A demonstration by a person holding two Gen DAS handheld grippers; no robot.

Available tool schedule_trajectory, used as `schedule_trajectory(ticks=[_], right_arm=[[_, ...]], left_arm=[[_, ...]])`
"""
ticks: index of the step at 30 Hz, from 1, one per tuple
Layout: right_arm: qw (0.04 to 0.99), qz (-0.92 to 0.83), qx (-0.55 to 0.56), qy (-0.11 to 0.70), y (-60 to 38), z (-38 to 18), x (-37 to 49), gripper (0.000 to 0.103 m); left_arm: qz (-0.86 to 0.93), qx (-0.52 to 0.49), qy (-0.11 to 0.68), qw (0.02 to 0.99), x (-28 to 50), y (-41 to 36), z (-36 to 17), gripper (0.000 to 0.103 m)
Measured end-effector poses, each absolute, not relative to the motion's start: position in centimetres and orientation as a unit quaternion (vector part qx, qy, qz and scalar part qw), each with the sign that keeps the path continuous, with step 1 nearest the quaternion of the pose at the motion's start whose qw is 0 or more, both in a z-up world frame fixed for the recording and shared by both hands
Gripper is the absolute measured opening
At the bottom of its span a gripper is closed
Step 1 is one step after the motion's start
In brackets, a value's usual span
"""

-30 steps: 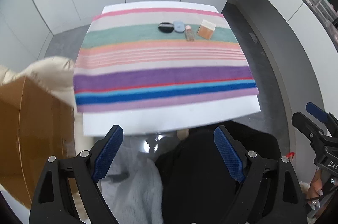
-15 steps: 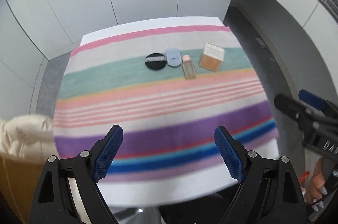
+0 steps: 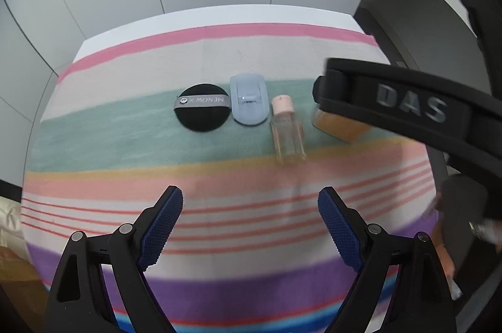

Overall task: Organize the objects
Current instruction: 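Grasp the cream jar box with the right gripper while the left grasps the clear bottle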

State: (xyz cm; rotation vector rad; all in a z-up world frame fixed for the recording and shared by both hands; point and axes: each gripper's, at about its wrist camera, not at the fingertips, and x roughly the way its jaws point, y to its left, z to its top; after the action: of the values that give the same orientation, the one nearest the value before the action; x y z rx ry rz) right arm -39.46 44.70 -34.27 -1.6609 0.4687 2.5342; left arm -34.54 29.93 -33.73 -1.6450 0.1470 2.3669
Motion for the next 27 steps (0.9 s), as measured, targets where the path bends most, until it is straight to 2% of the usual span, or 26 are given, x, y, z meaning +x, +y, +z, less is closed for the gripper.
schedule_trajectory(ticks=[2, 3, 5, 7, 11, 12, 14, 15, 17, 27], right_arm=[[0.034, 0.818, -0.553, 0.152, 45.0, -35.6, -40.8, 0.088], [0.028, 0.812, -0.562, 0.154, 45.1, -36.2, -41.3, 0.069], [0.019, 0.81, -0.568, 0.148, 45.3, -36.7, -41.5, 0.069], [0.032, 0.817, -0.563, 0.125, 45.7, -36.3, -40.9, 0.057], [0.054, 0.816, -0.563, 0.118, 47.7, -35.8, -39.5, 0.055], [0.059, 0.815, -0.565, 0.115, 48.1, -35.9, -39.2, 0.055], [0.063, 0.814, -0.567, 0.107, 48.4, -36.0, -38.7, 0.055], [0.064, 0.813, -0.569, 0.103, 48.4, -36.0, -38.5, 0.055], [0.066, 0.813, -0.57, 0.095, 48.1, -36.0, -38.1, 0.055], [0.053, 0.82, -0.566, 0.067, 45.9, -34.2, -36.5, 0.054]], left_arm=[[0.812, -0.569, 0.039, 0.122, -35.4, 30.0, -34.5, 0.089], [0.81, -0.573, 0.029, 0.12, -35.9, 30.1, -35.0, 0.089], [0.807, -0.578, 0.023, 0.12, -36.5, 30.4, -35.6, 0.089], [0.813, -0.569, 0.026, 0.122, -36.8, 30.9, -35.5, 0.089], [0.818, -0.56, 0.023, 0.127, -37.6, 31.9, -35.5, 0.085], [0.815, -0.565, 0.019, 0.128, -37.9, 32.2, -35.7, 0.08], [0.807, -0.577, 0.014, 0.127, -38.5, 32.3, -36.1, 0.067], [0.799, -0.587, 0.008, 0.131, -38.7, 32.6, -36.6, 0.048], [0.807, -0.577, 0.021, 0.124, -38.5, 33.0, -36.5, 0.029], [0.82, -0.56, 0.046, 0.11, -37.9, 32.2, -33.9, 0.028]])
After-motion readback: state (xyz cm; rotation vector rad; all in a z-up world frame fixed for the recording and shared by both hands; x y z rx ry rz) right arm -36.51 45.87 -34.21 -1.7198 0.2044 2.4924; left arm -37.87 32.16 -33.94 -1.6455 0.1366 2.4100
